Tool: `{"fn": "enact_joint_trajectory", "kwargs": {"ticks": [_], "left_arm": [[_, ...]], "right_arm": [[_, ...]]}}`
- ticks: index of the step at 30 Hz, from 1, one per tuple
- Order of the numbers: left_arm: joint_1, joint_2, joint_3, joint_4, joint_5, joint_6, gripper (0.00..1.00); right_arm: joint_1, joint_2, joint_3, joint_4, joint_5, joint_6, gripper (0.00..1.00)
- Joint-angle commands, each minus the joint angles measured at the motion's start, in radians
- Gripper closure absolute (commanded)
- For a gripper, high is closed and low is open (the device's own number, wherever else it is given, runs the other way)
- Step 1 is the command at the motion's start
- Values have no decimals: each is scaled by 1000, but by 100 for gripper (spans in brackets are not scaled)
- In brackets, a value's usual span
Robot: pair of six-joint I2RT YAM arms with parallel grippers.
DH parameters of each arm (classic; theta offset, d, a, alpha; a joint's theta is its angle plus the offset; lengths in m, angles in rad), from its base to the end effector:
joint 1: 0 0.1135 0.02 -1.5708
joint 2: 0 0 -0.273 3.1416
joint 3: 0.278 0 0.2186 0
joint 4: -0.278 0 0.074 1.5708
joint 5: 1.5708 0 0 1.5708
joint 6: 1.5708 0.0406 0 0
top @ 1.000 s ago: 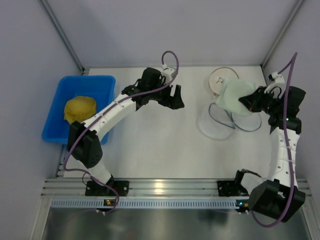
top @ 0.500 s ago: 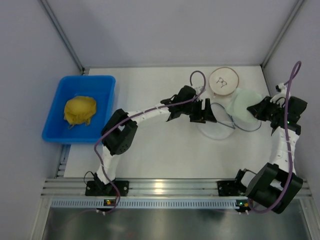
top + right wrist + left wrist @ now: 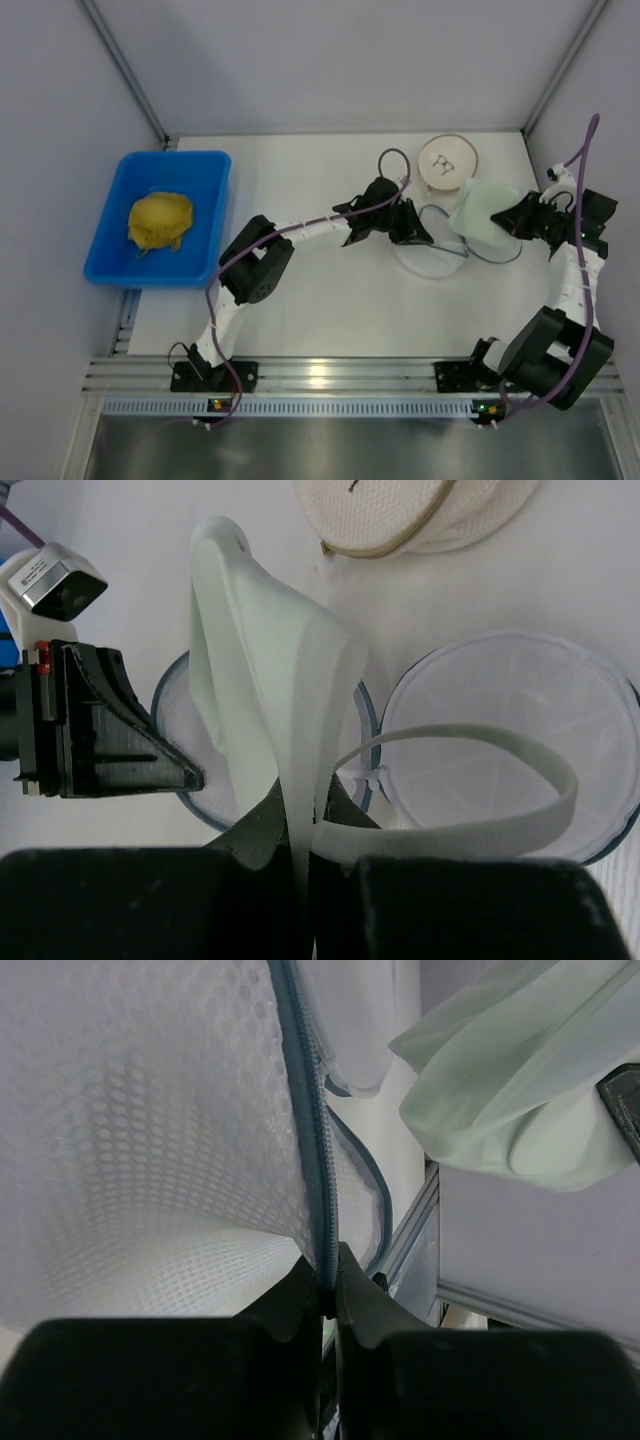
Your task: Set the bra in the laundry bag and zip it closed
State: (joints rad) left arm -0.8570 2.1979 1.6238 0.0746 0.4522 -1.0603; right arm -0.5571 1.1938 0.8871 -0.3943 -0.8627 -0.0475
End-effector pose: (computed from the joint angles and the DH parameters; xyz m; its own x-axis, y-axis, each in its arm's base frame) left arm 0.3050 -0.3792 0.2178 -0.9656 -0.0839 -0.2463 0.1813 0.4620 -0.8682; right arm 0.1986 -0.0874 0.2963 -0.5398 0.2999 -0.7866 -0.1746 0.8742 0.4531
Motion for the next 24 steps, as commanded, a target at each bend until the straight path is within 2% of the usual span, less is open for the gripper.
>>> {"fn": "enact_joint_trajectory", "kwargs": {"ticks": [1,3,6,7,9,12,16,18,24], "left_arm": [[24,-98,-33,2,17,43,93],[38,-134,-88,-22,38,75,100],[59,-188,-175,-22,94,106,100],[67,-199,-201,16,168,85,100],[96,-210,-290,86,221,53,100],[125,-233,-323,111,264,66,100],[157,-231,-335,151,328,57,100],[162,-222,-329,149,347,57,100],[176,-199,-331,165,355,53,100]], "right_arm": [[5,24,36,-21,-79,-71,100],[19,36,33,-14,-108,-58,100],[43,18,-26,115,-148,43,100],[55,7,-48,167,-145,96,100],[115,-20,-117,273,-122,161,100],[224,-63,-228,440,-52,239,100],[331,-123,-362,635,144,336,100],[390,-119,-410,714,194,353,100],[525,-31,-494,906,260,541,100]]}}
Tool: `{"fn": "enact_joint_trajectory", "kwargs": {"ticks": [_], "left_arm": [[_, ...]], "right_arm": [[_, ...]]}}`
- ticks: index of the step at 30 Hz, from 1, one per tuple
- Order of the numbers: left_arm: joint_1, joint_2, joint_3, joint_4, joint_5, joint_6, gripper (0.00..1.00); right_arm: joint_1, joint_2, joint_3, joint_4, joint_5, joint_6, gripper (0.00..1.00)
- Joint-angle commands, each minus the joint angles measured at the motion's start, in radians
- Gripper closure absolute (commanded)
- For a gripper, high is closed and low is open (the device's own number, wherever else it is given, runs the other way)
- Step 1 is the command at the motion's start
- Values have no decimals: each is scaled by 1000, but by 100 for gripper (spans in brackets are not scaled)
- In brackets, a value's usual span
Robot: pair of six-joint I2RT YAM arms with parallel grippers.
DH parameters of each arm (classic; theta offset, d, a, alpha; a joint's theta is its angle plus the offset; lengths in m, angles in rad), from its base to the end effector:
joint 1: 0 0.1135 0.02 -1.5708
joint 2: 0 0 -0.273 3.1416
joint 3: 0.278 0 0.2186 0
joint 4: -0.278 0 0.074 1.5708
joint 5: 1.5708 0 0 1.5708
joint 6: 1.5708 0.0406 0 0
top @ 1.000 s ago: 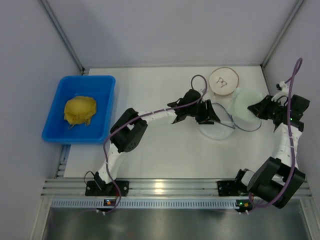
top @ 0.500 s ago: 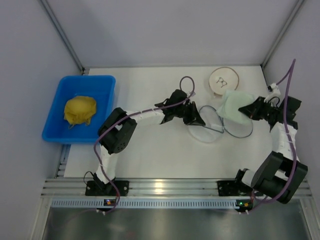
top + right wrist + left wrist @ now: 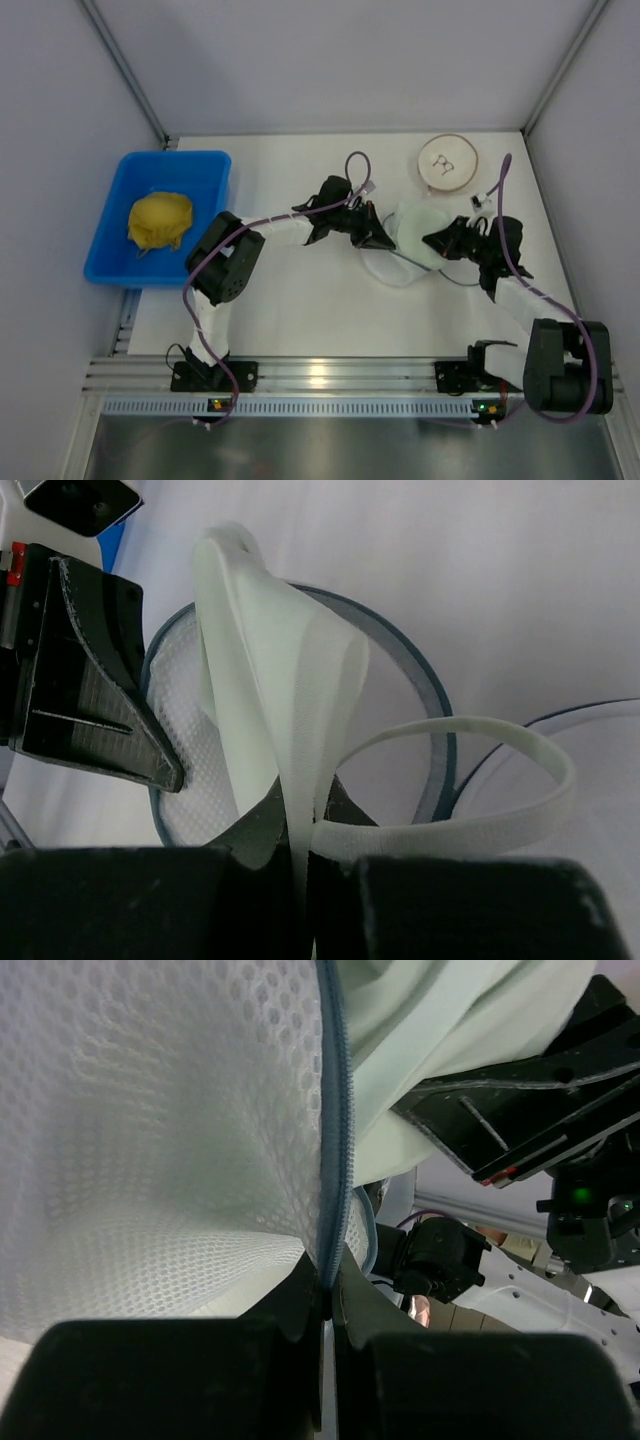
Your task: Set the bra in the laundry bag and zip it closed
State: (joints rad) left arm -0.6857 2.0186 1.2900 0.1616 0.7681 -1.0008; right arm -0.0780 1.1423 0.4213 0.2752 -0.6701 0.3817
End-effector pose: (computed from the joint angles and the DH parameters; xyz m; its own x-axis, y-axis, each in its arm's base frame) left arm 0.3088 -0.2891 0.2090 -0.9896 0.0273 -0.1410 0.1406 0.3865 -0.9115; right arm 0.2009 0.0096 0.2225 -0.5843 0.3385 -0.7376 -0.3016 0.7532 0.5846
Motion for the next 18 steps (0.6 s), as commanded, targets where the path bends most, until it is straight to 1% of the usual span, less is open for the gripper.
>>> {"fn": "enact_joint_trajectory", "kwargs": {"ticks": [1,3,6,8,9,11,12,13,14,15,18], "left_arm": [[5,-17,6,81,42,-7,100],[5,-5,8,88,46,-7,100],[5,14,9,108,49,-15,100],[6,20,14,113,50,-19,100],[6,23,17,115,53,-12,100],[8,23,20,115,59,-6,100],[9,20,20,116,66,8,100],[14,16,19,112,68,13,100],[15,8,17,101,71,34,100],[24,3,25,57,71,54,100],[43,-18,55,-38,76,154,100]], "right_arm": [[66,40,-45,249,69,124,100],[70,60,-49,256,46,144,100],[135,106,-45,245,23,164,100],[165,166,-53,263,4,178,100],[175,189,-53,275,-29,196,100],[202,298,-9,289,-86,203,100],[213,344,17,280,-145,192,100],[231,432,75,262,-173,175,100],[241,466,101,207,-190,151,100],[250,506,120,187,-215,105,100],[282,536,137,150,-212,51,100]]}}
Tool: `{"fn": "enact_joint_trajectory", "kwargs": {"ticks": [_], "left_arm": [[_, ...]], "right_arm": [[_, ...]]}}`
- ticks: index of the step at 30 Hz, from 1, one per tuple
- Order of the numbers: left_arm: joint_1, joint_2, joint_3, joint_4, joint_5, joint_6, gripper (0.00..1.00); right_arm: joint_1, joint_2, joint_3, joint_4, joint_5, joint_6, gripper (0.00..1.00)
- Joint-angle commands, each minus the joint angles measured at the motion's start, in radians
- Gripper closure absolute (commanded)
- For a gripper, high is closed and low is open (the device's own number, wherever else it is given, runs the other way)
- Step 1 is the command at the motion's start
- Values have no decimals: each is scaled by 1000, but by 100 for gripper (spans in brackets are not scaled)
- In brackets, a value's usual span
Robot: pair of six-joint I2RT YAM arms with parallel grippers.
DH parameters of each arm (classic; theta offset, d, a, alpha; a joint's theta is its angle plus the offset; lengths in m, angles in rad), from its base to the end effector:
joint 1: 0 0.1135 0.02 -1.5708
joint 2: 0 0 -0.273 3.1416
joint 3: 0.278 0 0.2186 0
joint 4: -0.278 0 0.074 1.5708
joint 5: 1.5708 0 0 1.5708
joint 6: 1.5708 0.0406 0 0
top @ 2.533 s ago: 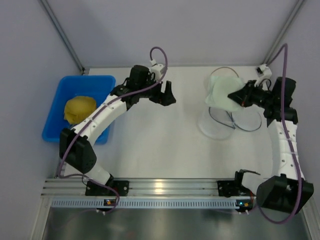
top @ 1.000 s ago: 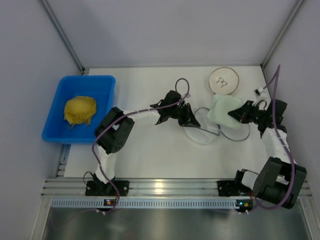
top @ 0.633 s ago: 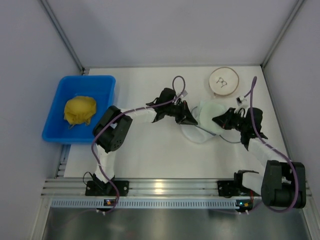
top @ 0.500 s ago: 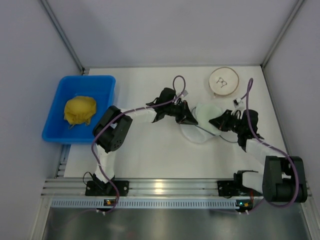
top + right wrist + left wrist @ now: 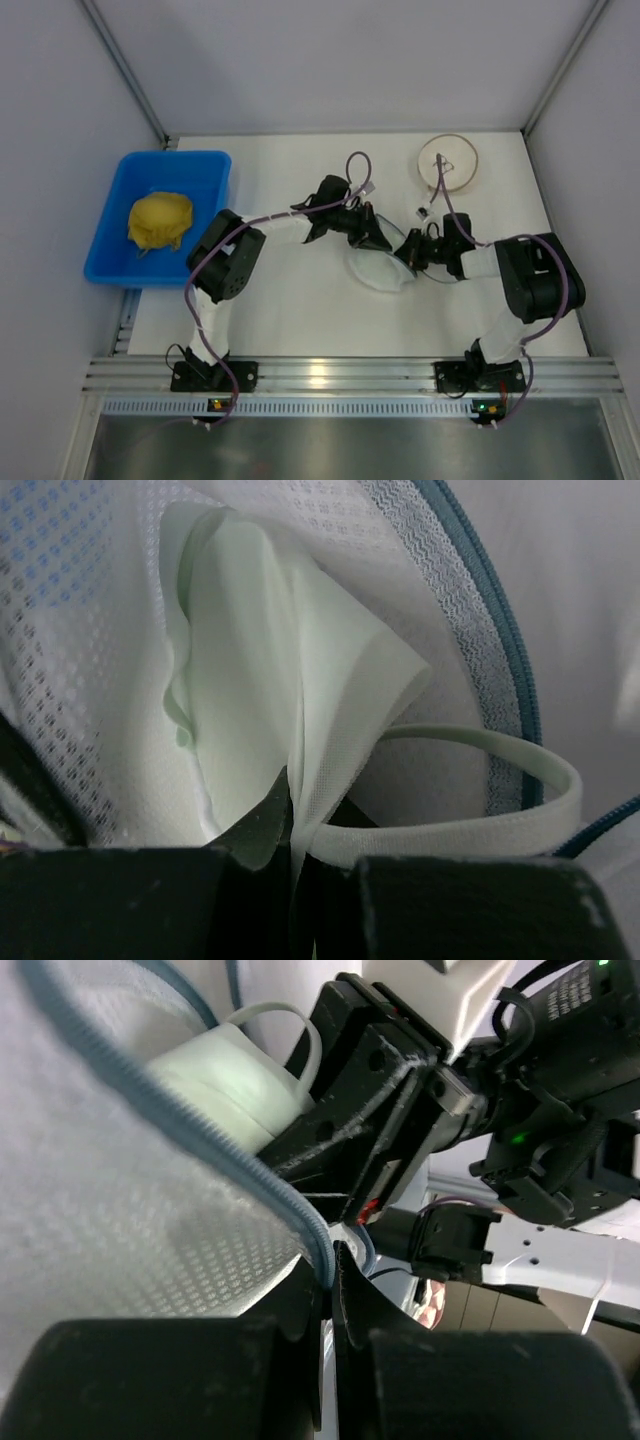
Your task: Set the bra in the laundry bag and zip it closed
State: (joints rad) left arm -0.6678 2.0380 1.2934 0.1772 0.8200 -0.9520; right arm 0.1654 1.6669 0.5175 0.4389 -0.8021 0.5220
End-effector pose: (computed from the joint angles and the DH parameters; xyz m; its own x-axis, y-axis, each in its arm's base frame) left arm 0.3145 -0.2858 0.2042 -0.9833 0.0677 -0.1691 0.1821 0.3603 -0.9149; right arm 0.2560 0.0723 0.1513 -0.8827 0.2041 -0.4233 -0.2443 0.5702 0.7844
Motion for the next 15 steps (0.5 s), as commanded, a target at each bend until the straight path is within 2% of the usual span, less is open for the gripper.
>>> {"fn": "enact_joint_trajectory", "kwargs": {"ticks": [1,5,6,10,12,13,15], "left_arm": [[31,-42,59,-127,28,134,100],[48,-81,115,-344,4,348,100],[48,-87,127,-382,-4,386,100],[50,-124,129,-487,-30,499,100],[54,-139,109,-516,-41,541,100],[56,-147,98,-519,-47,547,100],[57,-163,72,-519,-47,558,100]], "right_arm": [[48,16,50,-35,-75,-106,100],[89,37,94,-129,-46,-168,100],[95,50,113,-203,-33,-204,100],[134,54,171,-284,-23,-269,100],[140,34,205,-350,-5,-302,86],[140,19,248,-433,10,-319,80],[138,-36,309,-567,74,-384,51]]}}
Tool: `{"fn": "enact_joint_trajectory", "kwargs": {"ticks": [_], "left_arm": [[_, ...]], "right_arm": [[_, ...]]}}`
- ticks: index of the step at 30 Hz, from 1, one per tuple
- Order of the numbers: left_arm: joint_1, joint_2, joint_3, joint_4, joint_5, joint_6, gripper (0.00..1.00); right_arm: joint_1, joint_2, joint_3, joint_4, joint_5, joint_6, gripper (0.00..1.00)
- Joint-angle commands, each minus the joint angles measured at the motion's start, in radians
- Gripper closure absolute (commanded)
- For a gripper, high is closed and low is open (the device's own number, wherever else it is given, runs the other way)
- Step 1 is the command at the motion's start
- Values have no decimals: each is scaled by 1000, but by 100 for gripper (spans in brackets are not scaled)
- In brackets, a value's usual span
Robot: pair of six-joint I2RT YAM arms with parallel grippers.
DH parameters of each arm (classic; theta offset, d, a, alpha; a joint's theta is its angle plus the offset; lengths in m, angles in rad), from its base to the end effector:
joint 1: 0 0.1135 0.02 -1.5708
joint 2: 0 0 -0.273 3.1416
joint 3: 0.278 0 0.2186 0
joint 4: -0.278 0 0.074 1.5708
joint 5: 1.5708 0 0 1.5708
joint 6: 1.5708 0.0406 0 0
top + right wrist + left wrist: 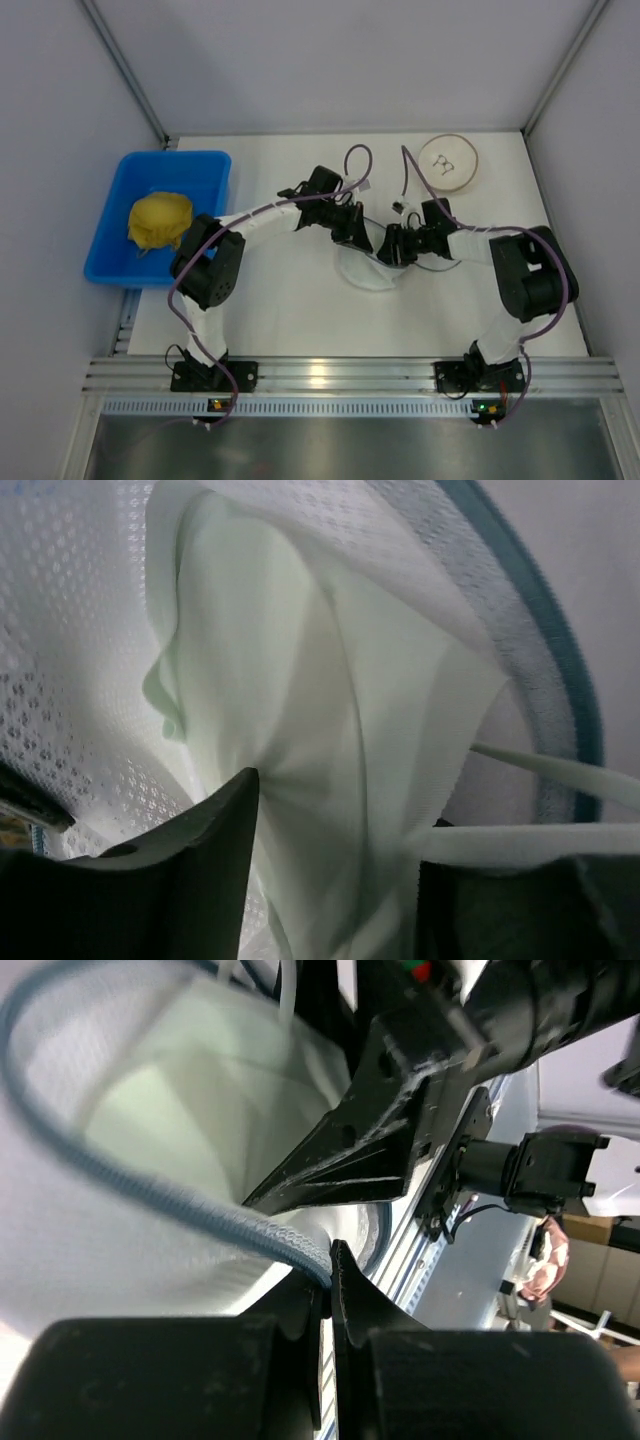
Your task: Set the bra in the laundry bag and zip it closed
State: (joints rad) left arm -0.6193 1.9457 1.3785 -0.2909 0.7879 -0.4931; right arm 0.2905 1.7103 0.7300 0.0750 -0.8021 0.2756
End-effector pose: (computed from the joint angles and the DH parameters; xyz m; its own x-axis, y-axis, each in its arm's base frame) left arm 0.3062 -0.2537 0.2275 -0.9152 0.2424 -0.3221 0.4015 0.4768 -0.7820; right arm 0.2675 0.1104 0.1622 -0.8951 -0.0701 -0.4403 -0.3957 0.5799 0.7121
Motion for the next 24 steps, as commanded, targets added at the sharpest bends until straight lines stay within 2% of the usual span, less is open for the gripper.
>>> {"fn": "enact_joint_trajectory", "kwargs": {"ticks": [1,2,4,6,12,15,18,24], "left_arm": [[9,-76,-21,-51,-16,102,100],[9,-85,-36,-51,-18,106,100],[10,-91,-51,-51,-21,110,100],[10,-102,-73,-51,-22,108,100],[10,-133,-119,-51,-38,143,100],[10,-143,-133,-51,-41,156,100],[10,-148,-142,-51,-45,165,100],[12,-146,-145,-51,-52,172,100]], "right_arm": [[12,-98,112,-204,98,-154,51],[12,-119,127,-277,116,-203,39],[12,-170,170,-352,182,-243,28],[7,-210,198,-461,254,-315,25],[-126,-261,328,-697,282,-463,24],[-270,-255,385,-756,284,-504,27],[-393,-239,369,-758,319,-512,29],[-494,-180,284,-719,397,-561,32]]}}
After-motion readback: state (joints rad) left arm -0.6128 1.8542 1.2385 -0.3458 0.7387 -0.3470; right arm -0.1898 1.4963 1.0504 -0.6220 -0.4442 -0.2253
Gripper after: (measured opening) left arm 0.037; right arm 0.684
